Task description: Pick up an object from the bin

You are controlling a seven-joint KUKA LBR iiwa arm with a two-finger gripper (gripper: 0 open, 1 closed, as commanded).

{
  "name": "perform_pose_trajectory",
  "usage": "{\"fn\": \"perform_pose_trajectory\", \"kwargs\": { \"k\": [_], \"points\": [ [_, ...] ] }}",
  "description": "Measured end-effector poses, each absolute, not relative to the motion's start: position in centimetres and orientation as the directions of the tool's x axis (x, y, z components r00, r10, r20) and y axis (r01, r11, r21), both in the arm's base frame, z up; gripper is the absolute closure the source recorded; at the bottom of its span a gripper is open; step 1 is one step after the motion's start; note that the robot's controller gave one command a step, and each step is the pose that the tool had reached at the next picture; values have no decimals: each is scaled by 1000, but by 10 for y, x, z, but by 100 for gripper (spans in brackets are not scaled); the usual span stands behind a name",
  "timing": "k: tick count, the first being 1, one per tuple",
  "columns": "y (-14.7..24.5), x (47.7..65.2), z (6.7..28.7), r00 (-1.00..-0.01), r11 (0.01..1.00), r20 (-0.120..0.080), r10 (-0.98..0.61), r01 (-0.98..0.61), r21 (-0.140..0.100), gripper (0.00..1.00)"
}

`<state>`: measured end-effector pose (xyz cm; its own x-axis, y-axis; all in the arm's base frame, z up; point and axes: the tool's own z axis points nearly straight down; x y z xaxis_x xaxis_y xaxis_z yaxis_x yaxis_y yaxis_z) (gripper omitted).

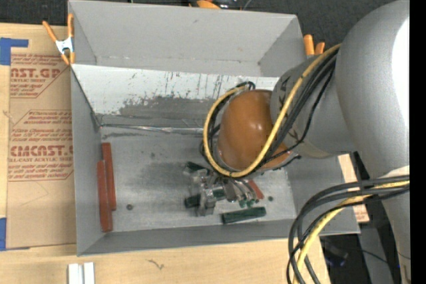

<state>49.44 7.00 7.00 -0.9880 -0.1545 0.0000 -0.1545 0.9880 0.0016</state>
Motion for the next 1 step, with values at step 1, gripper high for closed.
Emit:
{"fn": "perform_pose_trajectory", "kwargs": {
  "k": [1],
  "points": [
    [62,495,275,-954,954,-7,-298,-298,-2,100]
  ]
}}
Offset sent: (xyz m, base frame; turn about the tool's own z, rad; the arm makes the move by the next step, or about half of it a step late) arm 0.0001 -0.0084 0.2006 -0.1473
